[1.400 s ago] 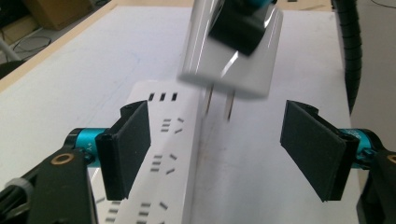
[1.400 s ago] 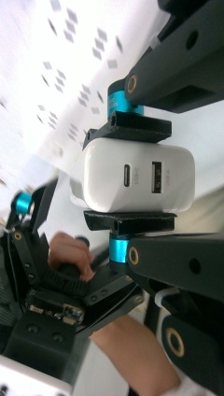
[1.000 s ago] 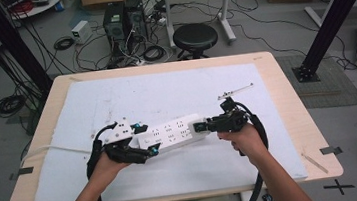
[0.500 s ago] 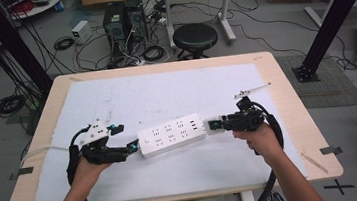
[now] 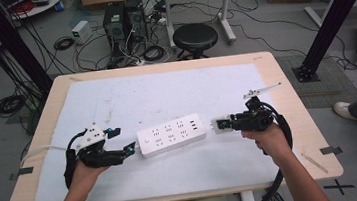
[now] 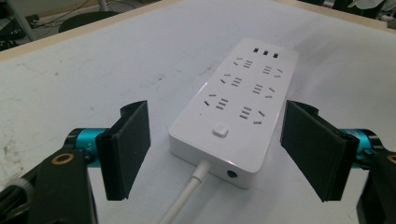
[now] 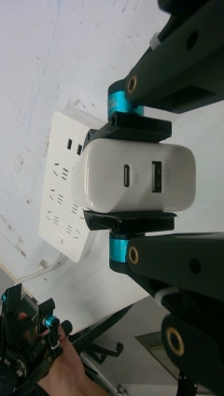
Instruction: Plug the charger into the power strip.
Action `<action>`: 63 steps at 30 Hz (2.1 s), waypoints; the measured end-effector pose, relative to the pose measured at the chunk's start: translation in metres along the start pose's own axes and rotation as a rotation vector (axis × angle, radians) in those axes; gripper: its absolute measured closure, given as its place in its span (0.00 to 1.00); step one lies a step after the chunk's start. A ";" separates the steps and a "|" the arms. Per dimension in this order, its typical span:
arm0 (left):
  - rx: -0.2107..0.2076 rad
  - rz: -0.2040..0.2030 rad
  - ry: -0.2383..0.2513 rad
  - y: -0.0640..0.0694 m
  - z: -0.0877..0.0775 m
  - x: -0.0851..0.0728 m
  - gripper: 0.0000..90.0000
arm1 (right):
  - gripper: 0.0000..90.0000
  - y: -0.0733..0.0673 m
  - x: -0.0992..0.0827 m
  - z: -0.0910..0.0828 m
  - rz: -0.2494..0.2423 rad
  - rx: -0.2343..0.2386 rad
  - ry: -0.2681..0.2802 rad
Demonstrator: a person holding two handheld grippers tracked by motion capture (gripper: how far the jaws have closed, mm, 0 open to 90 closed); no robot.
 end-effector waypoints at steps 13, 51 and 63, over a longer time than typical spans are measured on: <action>0.019 -0.036 0.015 -0.012 -0.002 -0.011 0.27 | 0.70 0.005 0.006 0.002 -0.076 -0.044 -0.035; 0.022 -0.053 0.019 -0.024 -0.007 -0.020 0.27 | 0.70 -0.007 0.057 0.048 -0.465 -0.087 -0.256; 0.023 -0.055 0.018 -0.026 -0.008 -0.023 0.27 | 0.70 -0.009 0.062 0.065 -0.576 -0.079 -0.316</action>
Point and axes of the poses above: each handheld gripper's, and its own axes: z roughly forward along the jaws, x roughly out of its top, y roughly to its right, the point moved 9 cm from there along z, roughly forward along the jaws, and after that the axes turned 2 degrees about -x, right-handed, at the moved point
